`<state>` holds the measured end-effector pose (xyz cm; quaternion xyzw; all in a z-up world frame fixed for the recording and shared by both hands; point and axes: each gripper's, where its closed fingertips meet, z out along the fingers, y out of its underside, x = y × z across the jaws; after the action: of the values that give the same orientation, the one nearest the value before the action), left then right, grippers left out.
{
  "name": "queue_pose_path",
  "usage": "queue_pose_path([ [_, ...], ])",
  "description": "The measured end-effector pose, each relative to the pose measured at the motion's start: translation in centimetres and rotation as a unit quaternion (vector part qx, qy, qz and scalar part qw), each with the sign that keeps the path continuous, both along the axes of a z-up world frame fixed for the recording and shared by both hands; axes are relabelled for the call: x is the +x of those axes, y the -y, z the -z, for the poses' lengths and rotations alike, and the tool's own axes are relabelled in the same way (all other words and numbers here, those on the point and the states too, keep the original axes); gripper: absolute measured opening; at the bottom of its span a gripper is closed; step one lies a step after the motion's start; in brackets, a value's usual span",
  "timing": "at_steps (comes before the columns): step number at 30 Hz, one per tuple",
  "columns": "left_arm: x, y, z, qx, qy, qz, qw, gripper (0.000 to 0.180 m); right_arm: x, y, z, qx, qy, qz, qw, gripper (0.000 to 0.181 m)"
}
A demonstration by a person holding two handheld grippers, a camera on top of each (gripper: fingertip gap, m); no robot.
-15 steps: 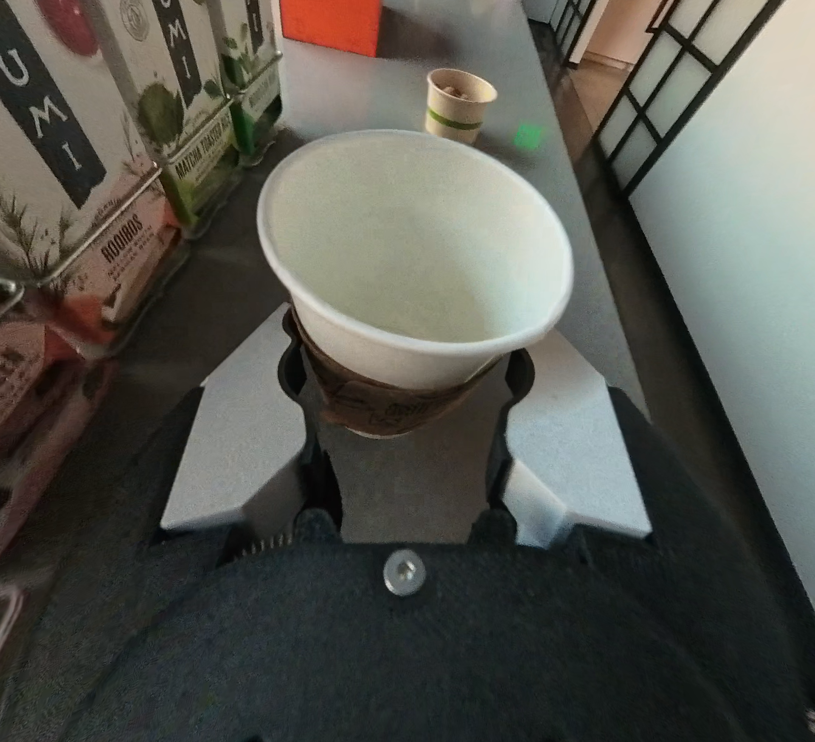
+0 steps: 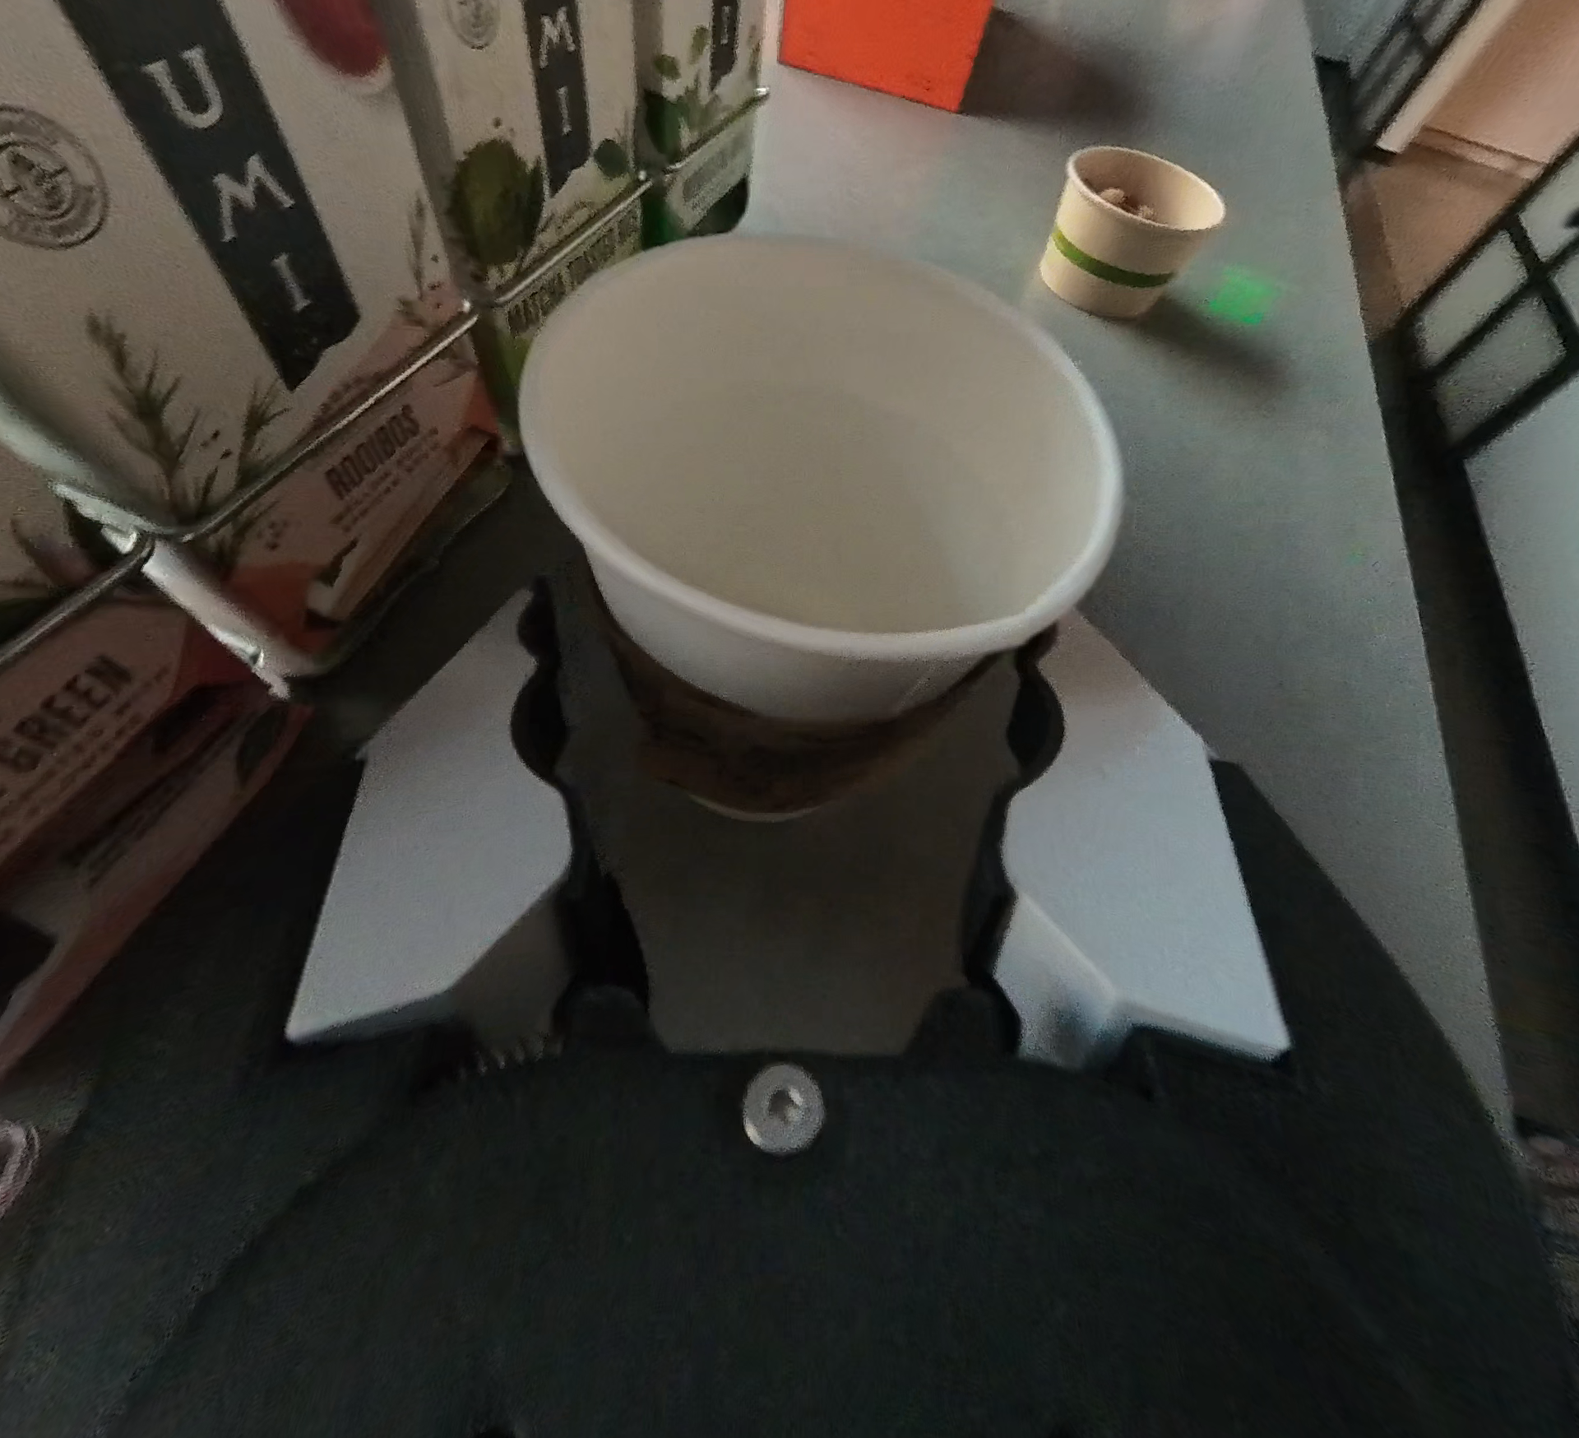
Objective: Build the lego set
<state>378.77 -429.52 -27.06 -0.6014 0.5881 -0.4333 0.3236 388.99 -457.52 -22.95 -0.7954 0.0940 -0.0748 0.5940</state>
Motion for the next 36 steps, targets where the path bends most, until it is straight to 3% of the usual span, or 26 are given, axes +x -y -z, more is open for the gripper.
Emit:
queue_pose_path([
  [6,-3.4,0.8,-3.5,0.060,0.025,-0.112,0.992,0.115,9.7,-4.2,1.2,-0.054,0.001,-0.080,0.995,0.085],
  [9,-4.7,3.3,-5.6,0.098,0.042,-0.140,0.984,0.107,12.4,-6.4,2.9,-0.092,-0.001,-0.109,0.990,0.094],
  [11,-4.0,6.6,-7.9,0.136,0.065,-0.116,0.982,0.092,13.0,-7.8,3.7,-0.114,0.007,-0.129,0.985,0.096],
  [14,-0.9,11.7,-10.7,0.173,0.088,-0.055,0.979,0.090,13.1,-9.4,5.2,-0.150,0.001,-0.157,0.976,0.095],
  [16,1.7,14.7,-11.6,0.155,0.108,-0.011,0.982,0.090,13.1,-10.1,6.6,-0.175,-0.004,-0.169,0.970,0.088],
  [19,5.6,17.3,-10.2,0.122,0.099,0.041,0.987,0.087,13.0,-10.4,7.6,-0.193,-0.013,-0.183,0.964,0.074],
  [28,16.1,16.7,-0.3,0.030,0.001,0.107,0.994,0.100,13.5,-9.9,6.9,-0.169,-0.025,-0.180,0.969,0.068],
  [36,20.6,17.7,1.1,0.019,-0.031,0.173,0.984,0.099,16.1,-6.5,6.9,-0.184,-0.016,-0.130,0.974,0.068],
])
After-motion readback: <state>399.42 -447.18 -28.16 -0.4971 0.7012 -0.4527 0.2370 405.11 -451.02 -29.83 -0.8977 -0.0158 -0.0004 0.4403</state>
